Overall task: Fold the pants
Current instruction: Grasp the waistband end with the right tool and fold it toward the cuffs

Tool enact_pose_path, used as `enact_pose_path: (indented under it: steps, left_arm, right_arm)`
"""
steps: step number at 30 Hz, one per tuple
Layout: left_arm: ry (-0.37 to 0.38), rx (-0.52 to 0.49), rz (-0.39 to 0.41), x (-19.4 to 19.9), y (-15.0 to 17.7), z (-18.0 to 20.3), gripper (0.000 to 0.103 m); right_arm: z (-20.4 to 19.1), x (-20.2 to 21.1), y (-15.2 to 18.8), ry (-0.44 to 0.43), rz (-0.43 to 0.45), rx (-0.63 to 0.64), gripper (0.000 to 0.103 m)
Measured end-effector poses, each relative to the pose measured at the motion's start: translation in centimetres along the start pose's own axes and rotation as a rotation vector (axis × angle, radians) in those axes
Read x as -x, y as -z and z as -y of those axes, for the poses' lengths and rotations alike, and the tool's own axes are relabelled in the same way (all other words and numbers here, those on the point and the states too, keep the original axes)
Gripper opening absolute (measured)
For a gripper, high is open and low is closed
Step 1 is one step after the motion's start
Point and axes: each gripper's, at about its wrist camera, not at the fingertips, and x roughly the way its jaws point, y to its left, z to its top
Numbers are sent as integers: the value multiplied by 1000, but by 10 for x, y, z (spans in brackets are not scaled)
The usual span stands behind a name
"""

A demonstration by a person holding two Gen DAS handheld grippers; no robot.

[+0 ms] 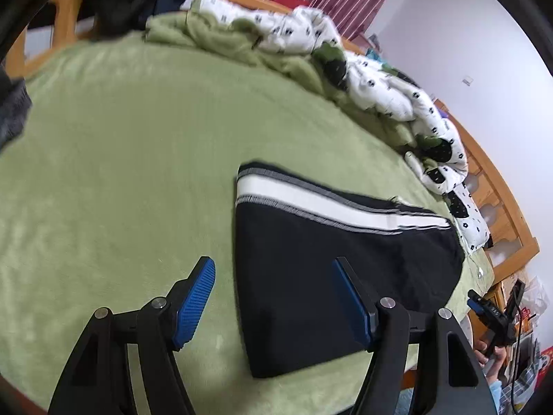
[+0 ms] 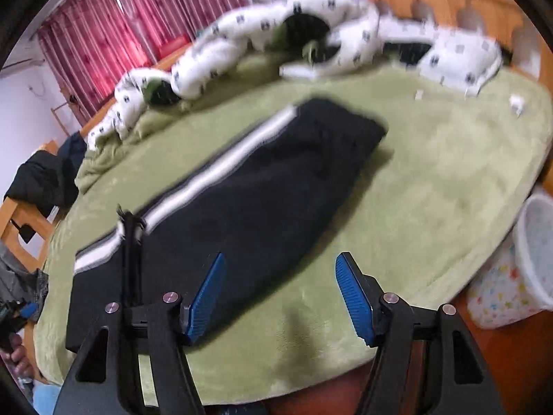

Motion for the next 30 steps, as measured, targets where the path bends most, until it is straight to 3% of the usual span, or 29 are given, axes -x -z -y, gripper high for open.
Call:
enact_pose_path:
  steps: [7, 10, 14, 17, 18, 19, 20, 22, 26, 30]
  left_arm:
    - [71, 52, -71, -64, 6, -27, 67]
    - [114, 52, -141, -94, 0, -32, 66]
    - [165, 11, -139, -114, -9, -25, 66]
    - [182, 54, -154, -130, -19, -22, 51]
    - [167, 95, -159, -134, -20, -21, 41]
    - [157, 117, -161, -135, -20, -20, 31]
    - [161, 130, -160, -134, -21, -17, 26]
    - [176, 131, -126, -125, -23, -11, 17]
    - [226, 140, -65, -97, -40, 0, 10]
    - [255, 141, -14, -70, -61, -4, 9]
  right_arm:
    - [10, -77, -10, -34, -16, -58, 66]
    - [10, -94, -23, -27, 24, -64, 66]
    - [13, -111, -48, -30, 43, -76, 66]
    - [20, -124, -66, -60, 31, -127, 64]
    - [22, -126, -71, -61, 28, -146, 62]
    - [21, -127, -74, -46, 23, -159, 51]
    - [15, -124, -77, -18, 32, -147, 31]
    - [-2, -110, -80, 17, 83, -85, 19]
    - [-54, -76, -92, 87, 175, 40, 15]
    - [-100, -39, -109, 27, 246, 52, 15]
